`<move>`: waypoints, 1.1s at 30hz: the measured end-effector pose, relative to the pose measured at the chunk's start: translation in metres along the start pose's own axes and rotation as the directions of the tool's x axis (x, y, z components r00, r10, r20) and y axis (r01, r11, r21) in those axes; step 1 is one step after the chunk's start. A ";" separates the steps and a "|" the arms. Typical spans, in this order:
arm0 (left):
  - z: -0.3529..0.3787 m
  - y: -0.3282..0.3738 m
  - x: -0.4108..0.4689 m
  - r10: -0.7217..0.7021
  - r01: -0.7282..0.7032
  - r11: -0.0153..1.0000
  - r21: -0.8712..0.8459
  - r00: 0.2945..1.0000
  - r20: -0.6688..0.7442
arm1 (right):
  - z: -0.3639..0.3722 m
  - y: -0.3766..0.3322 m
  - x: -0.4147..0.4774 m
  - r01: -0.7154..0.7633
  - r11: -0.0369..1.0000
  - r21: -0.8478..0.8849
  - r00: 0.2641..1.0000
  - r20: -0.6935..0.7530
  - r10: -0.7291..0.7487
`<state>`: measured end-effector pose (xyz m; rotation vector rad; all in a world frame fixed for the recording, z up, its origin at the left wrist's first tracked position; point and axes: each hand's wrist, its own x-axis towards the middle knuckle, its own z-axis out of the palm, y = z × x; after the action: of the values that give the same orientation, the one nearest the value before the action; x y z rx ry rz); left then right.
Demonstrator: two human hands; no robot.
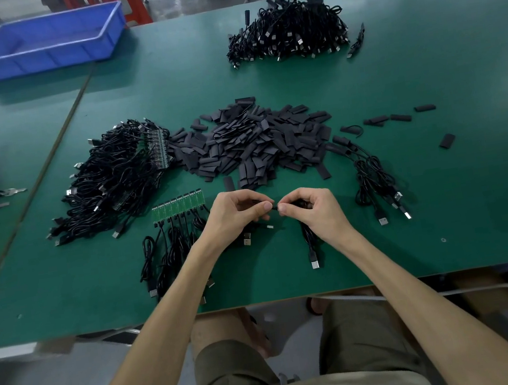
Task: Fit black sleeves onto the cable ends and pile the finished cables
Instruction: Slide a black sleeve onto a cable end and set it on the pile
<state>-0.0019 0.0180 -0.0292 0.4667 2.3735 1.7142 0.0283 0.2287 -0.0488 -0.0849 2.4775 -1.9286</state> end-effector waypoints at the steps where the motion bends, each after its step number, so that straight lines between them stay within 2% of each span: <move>1: 0.000 0.000 0.000 -0.002 0.002 1.000 0.003 1.000 0.001 | 0.000 0.000 0.000 0.000 1.000 -0.001 1.000 -0.001 0.000; 33: 0.001 0.004 -0.001 -0.017 0.017 1.000 -0.007 1.000 0.008 | -0.001 0.000 0.000 -0.007 1.000 -0.013 1.000 0.027 0.007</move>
<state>-0.0001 0.0192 -0.0260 0.4504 2.3583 1.7102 0.0279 0.2297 -0.0489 -0.1016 2.4701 -1.8964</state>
